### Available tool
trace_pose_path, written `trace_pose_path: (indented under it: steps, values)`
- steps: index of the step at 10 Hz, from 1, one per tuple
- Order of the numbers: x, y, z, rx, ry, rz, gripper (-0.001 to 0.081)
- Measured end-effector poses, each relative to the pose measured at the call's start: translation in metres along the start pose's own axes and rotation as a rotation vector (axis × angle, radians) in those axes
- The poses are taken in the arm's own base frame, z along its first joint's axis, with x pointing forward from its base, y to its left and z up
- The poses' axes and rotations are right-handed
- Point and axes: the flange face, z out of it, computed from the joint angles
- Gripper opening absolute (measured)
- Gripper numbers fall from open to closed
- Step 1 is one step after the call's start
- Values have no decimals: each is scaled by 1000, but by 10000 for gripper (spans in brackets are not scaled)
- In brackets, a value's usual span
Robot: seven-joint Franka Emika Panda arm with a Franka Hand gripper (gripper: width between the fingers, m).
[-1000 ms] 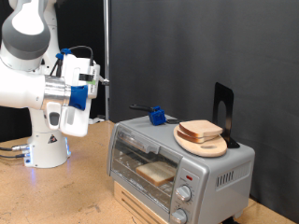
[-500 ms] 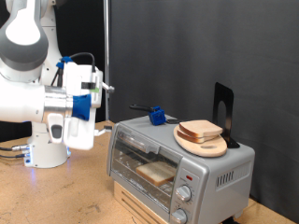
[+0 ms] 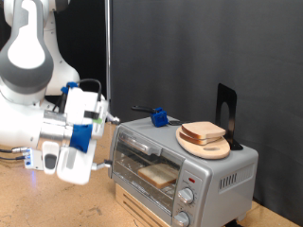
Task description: Make a piece of toast with the oven
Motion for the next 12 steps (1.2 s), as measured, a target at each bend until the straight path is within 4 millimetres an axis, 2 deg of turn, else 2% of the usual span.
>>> trace_pose_path:
  steps: [3, 5, 9, 12]
  values:
    - [34, 15, 13, -16, -10, 27, 682]
    - [49, 22, 19, -40, -36, 47, 682]
    - [62, 40, 25, -99, -66, 90, 682]
    - [68, 46, 26, -93, -41, 100, 682]
